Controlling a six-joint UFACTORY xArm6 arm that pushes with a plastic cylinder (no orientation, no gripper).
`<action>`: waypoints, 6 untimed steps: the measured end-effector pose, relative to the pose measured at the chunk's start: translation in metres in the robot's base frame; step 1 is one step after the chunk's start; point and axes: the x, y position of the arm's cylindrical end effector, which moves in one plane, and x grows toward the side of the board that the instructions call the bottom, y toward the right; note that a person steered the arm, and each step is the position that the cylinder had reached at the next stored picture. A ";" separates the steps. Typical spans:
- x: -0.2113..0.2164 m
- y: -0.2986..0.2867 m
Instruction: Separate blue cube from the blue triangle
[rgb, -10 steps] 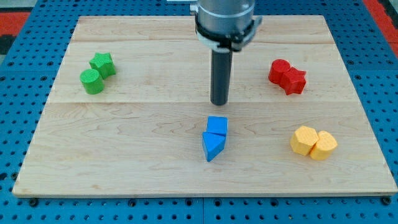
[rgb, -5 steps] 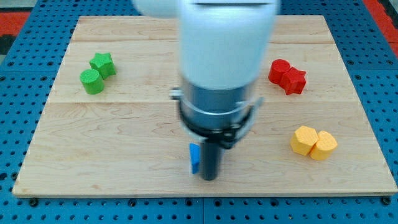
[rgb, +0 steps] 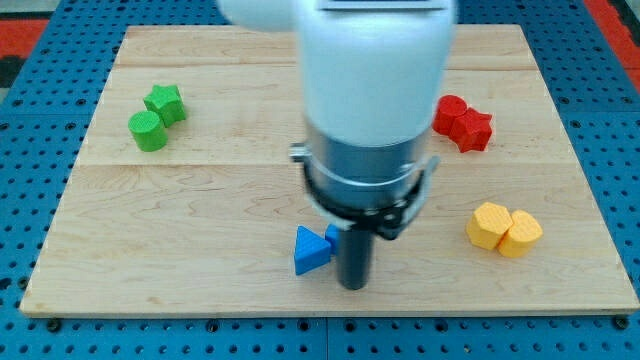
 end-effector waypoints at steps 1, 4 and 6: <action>-0.038 -0.019; -0.134 -0.113; -0.118 -0.164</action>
